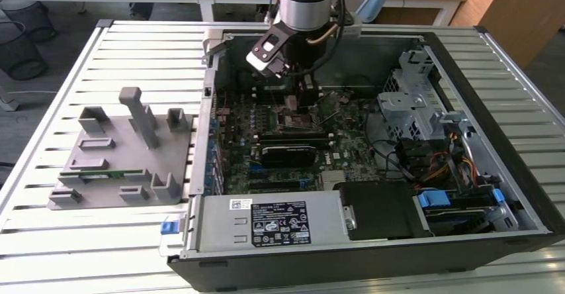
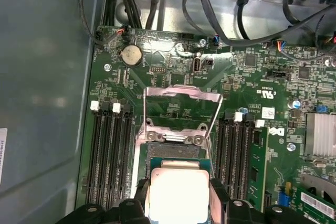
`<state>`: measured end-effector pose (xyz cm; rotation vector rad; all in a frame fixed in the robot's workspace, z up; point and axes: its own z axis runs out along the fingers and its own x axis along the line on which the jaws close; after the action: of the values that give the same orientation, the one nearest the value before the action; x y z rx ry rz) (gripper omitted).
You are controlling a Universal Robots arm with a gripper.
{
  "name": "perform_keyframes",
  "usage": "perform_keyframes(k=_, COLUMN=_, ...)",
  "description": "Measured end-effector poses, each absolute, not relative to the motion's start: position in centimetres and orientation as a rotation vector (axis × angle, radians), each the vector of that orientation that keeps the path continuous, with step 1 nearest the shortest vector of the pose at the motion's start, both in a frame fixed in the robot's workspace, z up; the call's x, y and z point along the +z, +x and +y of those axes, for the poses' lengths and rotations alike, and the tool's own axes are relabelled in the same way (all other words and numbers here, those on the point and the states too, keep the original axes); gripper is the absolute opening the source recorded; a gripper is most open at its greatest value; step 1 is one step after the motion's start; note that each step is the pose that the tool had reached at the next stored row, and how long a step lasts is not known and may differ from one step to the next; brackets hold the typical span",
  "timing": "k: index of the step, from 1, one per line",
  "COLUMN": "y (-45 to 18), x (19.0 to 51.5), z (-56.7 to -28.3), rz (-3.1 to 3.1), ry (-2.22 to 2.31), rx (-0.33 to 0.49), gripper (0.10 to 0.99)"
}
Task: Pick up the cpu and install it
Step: 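Place the cpu into insertion slot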
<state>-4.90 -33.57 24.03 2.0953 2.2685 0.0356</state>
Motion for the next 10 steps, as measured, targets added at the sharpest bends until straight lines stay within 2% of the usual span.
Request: perform_keyframes(k=10, y=-4.89, x=23.1, z=-33.28, rz=2.268, ry=2.096, rx=0.036, gripper=0.537)
